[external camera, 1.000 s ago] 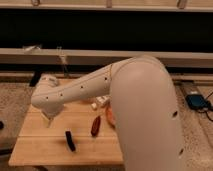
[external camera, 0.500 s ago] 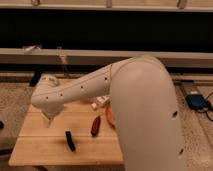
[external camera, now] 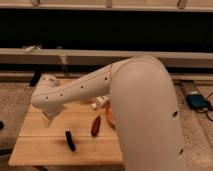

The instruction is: Knock the eraser over

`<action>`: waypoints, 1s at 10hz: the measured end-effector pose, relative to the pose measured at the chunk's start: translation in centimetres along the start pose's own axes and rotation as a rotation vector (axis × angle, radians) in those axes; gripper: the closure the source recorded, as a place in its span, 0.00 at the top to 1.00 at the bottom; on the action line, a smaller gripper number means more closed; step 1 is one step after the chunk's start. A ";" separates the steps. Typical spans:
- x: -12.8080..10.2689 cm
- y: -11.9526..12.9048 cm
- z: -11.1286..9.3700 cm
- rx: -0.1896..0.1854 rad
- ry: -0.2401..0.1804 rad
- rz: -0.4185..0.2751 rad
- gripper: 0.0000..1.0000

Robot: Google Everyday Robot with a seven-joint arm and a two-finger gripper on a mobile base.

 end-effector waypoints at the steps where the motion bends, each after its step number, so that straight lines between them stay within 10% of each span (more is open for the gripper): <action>1: 0.0 0.0 0.0 0.000 0.000 0.000 0.80; 10: 1.2 -0.6 -1.4 0.031 0.007 -0.005 0.80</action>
